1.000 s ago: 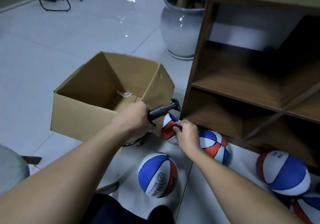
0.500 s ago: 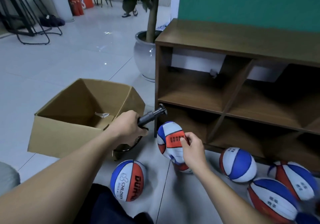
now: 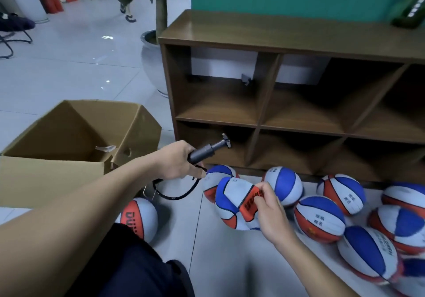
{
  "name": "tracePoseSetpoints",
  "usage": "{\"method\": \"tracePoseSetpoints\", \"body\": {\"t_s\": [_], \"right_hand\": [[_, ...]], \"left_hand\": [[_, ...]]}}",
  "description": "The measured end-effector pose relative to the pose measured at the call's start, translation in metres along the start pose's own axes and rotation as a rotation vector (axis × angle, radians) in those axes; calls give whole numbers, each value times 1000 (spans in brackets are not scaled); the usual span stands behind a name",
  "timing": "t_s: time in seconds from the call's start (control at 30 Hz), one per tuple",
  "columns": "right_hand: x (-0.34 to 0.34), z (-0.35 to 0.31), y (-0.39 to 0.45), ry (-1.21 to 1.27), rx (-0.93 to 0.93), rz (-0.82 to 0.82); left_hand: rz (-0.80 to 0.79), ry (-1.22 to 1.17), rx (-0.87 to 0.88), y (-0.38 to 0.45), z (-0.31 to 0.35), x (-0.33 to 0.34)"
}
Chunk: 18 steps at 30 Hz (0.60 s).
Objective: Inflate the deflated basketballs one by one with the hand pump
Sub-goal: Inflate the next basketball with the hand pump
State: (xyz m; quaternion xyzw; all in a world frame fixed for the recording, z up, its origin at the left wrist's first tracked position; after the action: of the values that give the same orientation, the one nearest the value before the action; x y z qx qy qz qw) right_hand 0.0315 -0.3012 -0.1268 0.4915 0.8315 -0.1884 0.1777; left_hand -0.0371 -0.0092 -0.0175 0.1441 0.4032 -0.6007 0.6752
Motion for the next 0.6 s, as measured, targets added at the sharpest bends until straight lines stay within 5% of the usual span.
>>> {"method": "tracePoseSetpoints", "body": {"t_s": [0.27,0.43,0.6], "right_hand": [[-18,9,-25,-255,-58,-43],[-16,19,-33,-511,-286,-87],[-26,30,-33,-381,-283,-30]], "left_hand": [[-135,91,59,21,31,25],[-158,96,69,20,44,31],[-209,124,127,20,51,43]]}}
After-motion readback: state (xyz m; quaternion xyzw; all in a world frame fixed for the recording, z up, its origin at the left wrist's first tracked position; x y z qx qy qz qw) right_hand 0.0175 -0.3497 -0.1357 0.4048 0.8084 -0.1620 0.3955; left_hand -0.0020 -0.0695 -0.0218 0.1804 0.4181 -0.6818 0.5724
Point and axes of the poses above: each hand's wrist, its own y-axis towards the middle knuckle, its own x-axis out of the palm, z = x × y, the point moved 1 cm from there along y, towards the middle knuckle, and after that the axes turned 5 degrees about -y, right-handed, at the moved point
